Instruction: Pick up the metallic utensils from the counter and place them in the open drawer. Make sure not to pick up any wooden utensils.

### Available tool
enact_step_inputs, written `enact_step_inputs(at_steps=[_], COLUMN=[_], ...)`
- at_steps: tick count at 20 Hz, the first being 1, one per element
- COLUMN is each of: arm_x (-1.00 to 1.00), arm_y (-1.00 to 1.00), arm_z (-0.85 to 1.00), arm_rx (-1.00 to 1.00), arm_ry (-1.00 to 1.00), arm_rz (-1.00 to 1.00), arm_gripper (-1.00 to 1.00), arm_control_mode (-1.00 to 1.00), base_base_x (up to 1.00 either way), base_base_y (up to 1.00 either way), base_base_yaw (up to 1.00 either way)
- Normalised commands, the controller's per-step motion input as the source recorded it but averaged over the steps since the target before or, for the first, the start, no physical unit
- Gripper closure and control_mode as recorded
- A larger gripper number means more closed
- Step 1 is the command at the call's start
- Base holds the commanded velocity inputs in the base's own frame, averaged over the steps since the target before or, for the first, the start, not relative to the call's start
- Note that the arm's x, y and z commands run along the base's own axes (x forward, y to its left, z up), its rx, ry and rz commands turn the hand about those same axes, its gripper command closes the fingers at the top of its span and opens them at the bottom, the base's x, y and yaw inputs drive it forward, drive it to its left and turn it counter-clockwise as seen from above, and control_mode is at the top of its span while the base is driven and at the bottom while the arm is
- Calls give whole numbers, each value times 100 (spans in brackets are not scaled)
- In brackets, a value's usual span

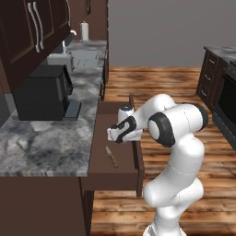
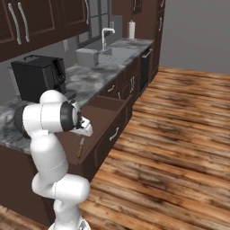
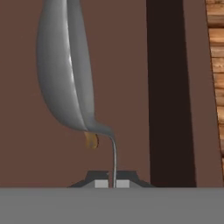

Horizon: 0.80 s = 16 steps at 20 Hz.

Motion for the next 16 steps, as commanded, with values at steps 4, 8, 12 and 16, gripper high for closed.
enact_step_inputs(at_steps=[4,8,12,16], arm_x=[23,20,14,13], arm_y=[13,11,10,0], arm_z=[-18,-2,-12,-34], arm_rx=[0,0,0,0], arm_ry=[0,0,0,0], arm_rz=[-2,-4,-5,-5], arm_gripper=[100,100,100,100], arm_control_mode=[-100,-100,-100,-100], base_base_x=[0,0,0,0], base_base_y=[0,0,0,0], base_base_yaw=[0,0,0,0])
